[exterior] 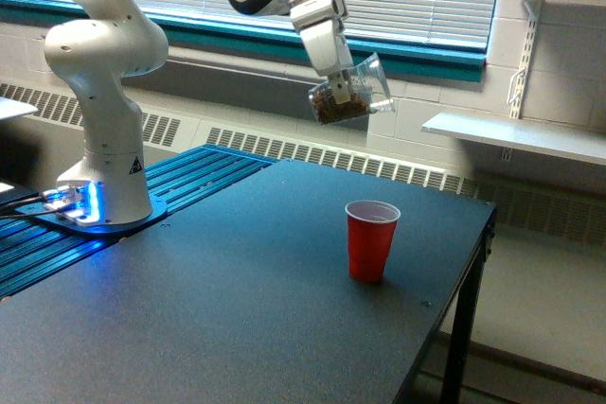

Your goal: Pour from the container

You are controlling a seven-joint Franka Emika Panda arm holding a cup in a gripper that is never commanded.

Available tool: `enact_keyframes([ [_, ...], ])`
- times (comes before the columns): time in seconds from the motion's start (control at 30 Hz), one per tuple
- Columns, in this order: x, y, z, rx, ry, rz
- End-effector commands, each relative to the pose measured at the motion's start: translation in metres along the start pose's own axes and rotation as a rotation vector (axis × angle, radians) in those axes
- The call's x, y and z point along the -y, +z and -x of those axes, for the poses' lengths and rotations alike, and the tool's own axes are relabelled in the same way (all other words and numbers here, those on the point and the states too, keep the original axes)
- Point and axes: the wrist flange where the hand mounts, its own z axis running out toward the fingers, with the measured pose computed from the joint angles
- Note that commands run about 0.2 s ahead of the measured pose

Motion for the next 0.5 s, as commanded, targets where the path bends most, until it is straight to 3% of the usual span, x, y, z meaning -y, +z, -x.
enact_keyframes([
  [0.03,-0.001,0.008,0.006,0.016,-0.003,0.013],
  [0.5,-0.003,0.036,0.016,0.067,0.000,0.059],
])
